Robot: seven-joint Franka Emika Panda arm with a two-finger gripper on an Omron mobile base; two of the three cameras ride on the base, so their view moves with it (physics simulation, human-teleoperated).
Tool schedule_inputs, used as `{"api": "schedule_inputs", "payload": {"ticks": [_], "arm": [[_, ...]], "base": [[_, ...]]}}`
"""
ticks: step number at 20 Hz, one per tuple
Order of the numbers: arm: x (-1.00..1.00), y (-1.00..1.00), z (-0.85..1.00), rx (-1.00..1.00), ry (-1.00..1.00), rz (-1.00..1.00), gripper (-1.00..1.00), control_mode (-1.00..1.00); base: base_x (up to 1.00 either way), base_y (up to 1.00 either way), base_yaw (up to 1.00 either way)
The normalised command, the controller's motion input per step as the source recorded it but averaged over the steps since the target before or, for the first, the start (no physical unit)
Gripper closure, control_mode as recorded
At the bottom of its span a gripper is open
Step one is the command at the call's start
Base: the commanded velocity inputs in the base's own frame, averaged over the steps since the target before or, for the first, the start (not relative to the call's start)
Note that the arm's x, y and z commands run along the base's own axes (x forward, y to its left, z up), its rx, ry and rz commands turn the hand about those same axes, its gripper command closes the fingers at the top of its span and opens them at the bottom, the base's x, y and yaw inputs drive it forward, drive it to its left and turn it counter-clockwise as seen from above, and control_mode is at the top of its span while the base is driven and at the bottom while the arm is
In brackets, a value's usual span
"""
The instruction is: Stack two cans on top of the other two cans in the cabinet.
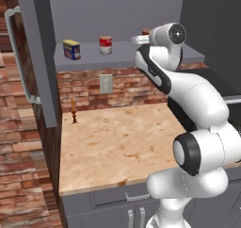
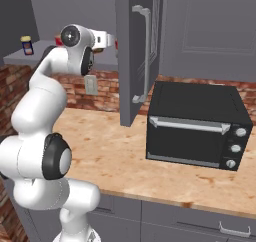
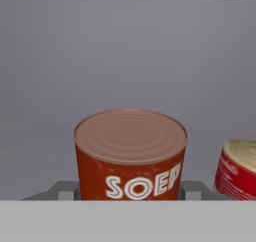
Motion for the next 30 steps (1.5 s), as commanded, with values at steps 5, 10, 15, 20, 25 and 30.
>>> {"api": "schedule_inputs", "payload": {"ticks": [5, 10, 15, 20, 25, 30], "arm": [[0.00, -0.06, 0.22, 0.01, 0.00, 0.00, 1.00, -1.00], [0.00, 0.00, 0.03, 0.01, -0.06, 0.00, 1.00, -1.00], [0.00, -0.01, 0.00, 0.00, -0.12, 0.00, 1.00, -1.00], [0.00, -0.13, 0.00, 0.00, -0.11, 0.00, 1.00, -1.00], [0.00, -0.26, 0.16, 0.00, -0.01, -0.01, 1.00, -1.00], [0.00, -0.17, 0.37, 0.00, 0.00, -0.01, 1.00, -1.00]], "base": [[0.00, 0.00, 0.00], [0.00, 0.00, 0.00], [0.00, 0.00, 0.00], [0.00, 0.00, 0.00], [0.00, 0.00, 0.00], [0.00, 0.00, 0.00]]}}
